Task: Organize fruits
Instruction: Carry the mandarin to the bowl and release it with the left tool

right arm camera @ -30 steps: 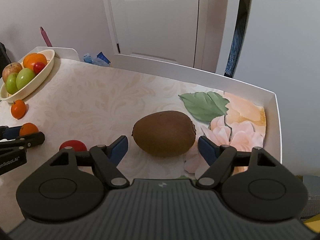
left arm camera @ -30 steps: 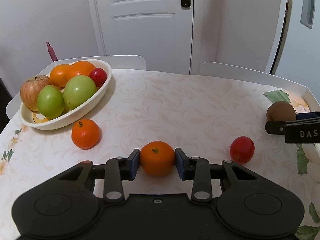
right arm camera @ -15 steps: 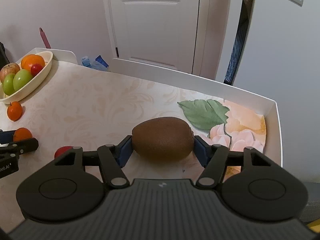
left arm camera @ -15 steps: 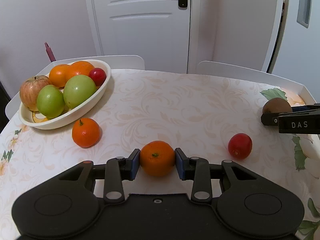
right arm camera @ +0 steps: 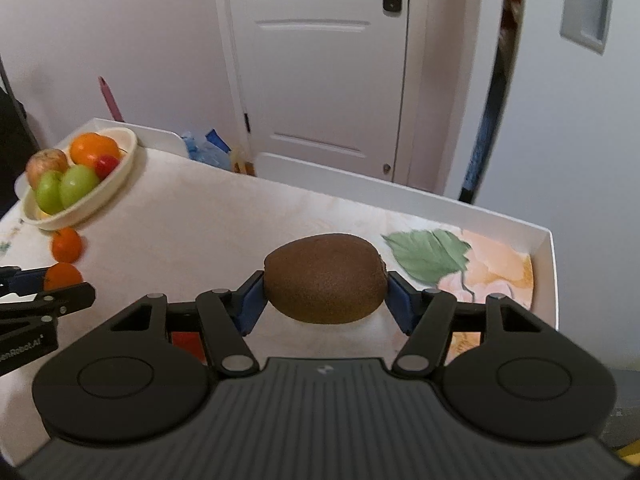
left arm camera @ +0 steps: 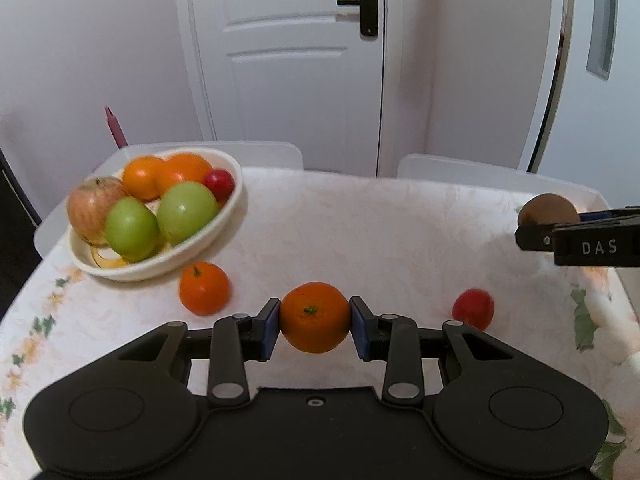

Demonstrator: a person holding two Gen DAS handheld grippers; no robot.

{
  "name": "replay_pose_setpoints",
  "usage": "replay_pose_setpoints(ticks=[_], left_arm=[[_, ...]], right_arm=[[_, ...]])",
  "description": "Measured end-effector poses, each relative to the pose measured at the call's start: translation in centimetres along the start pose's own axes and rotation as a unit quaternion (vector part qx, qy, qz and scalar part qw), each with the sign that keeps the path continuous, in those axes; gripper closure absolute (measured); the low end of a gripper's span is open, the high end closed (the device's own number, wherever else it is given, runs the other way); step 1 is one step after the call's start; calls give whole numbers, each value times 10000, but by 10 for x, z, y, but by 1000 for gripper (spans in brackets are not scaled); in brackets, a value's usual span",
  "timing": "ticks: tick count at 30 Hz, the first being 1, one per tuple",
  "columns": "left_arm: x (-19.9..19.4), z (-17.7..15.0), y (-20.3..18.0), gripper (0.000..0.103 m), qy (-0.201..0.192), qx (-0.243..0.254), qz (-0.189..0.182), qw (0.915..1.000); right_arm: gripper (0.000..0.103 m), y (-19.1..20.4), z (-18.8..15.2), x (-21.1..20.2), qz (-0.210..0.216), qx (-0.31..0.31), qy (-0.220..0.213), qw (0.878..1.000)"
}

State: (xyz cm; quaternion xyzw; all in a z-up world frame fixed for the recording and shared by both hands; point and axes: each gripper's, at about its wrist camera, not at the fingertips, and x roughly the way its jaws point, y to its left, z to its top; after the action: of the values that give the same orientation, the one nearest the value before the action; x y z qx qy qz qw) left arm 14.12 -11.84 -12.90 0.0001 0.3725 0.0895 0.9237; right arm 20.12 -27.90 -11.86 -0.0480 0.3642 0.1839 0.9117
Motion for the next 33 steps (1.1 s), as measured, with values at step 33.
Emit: replay_pose_setpoints(ticks=[33], left_arm=[[-23, 101, 162, 63, -519, 7, -77, 9986]], right_arm=[[25, 178, 113, -16, 497, 73, -360, 9981]])
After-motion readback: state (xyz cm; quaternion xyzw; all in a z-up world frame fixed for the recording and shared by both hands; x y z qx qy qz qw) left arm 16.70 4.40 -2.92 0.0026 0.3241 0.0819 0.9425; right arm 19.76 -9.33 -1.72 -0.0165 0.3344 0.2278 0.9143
